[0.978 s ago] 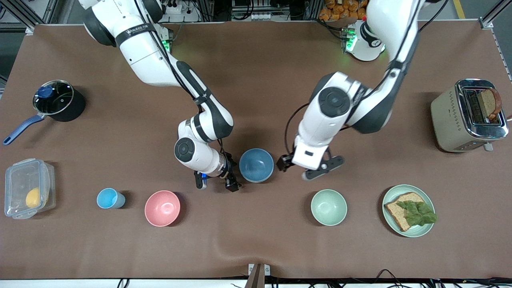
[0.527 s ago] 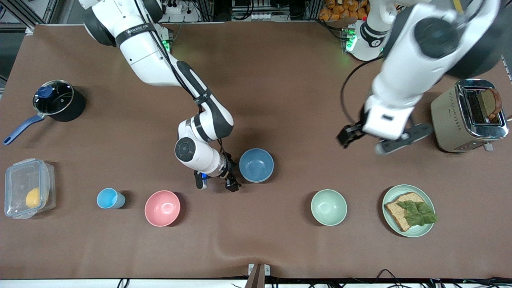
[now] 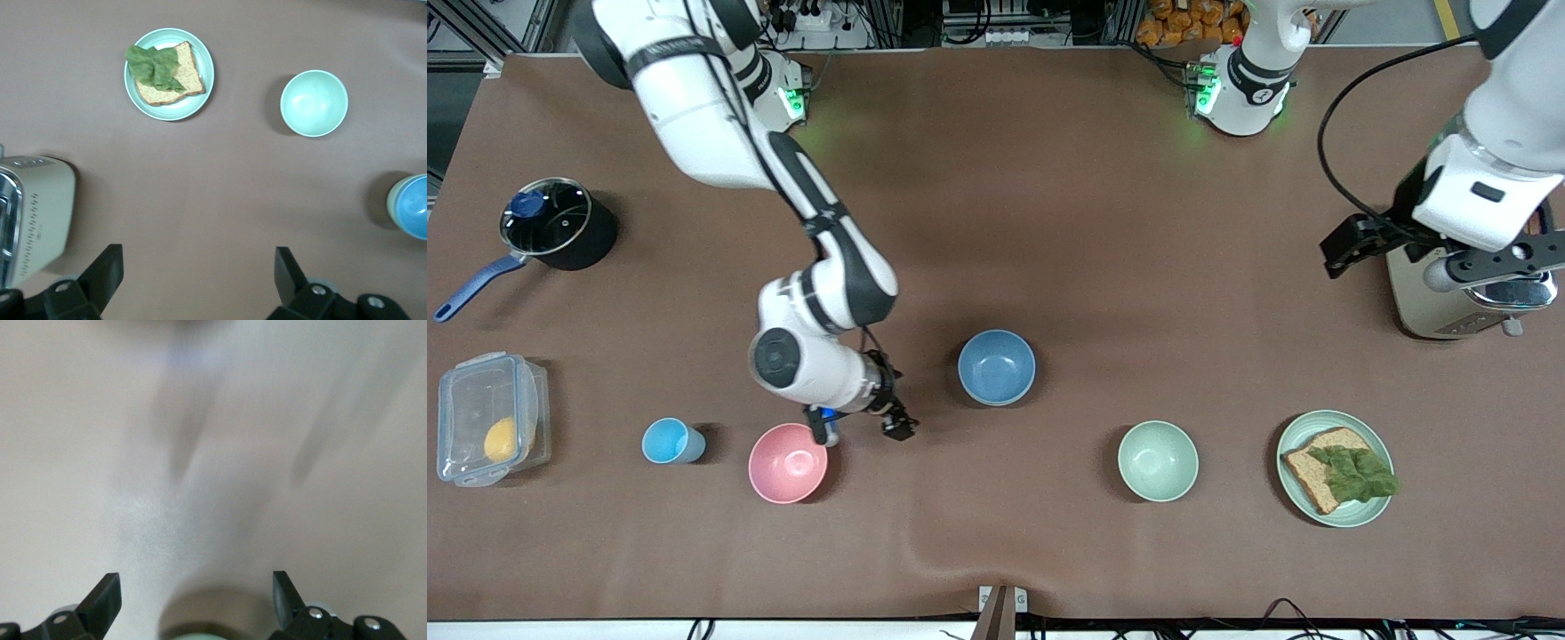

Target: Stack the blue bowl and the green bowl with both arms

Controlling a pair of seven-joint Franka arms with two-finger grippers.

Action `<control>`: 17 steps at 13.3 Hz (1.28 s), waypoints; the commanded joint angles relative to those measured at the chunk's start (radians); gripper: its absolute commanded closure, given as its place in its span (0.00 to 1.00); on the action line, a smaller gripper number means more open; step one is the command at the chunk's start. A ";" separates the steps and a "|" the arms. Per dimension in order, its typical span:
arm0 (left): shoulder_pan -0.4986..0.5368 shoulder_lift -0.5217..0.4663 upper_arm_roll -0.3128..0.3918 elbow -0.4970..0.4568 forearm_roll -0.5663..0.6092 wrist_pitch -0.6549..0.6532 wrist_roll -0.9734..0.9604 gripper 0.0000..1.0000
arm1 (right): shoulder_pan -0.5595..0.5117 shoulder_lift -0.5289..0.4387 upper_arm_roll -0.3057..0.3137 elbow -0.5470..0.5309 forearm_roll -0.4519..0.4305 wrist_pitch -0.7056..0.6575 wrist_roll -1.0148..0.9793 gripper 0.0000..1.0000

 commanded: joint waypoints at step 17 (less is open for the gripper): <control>0.112 -0.083 0.019 -0.053 -0.084 -0.146 0.264 0.00 | -0.451 -0.787 0.016 -0.215 -0.296 -0.573 -1.364 0.00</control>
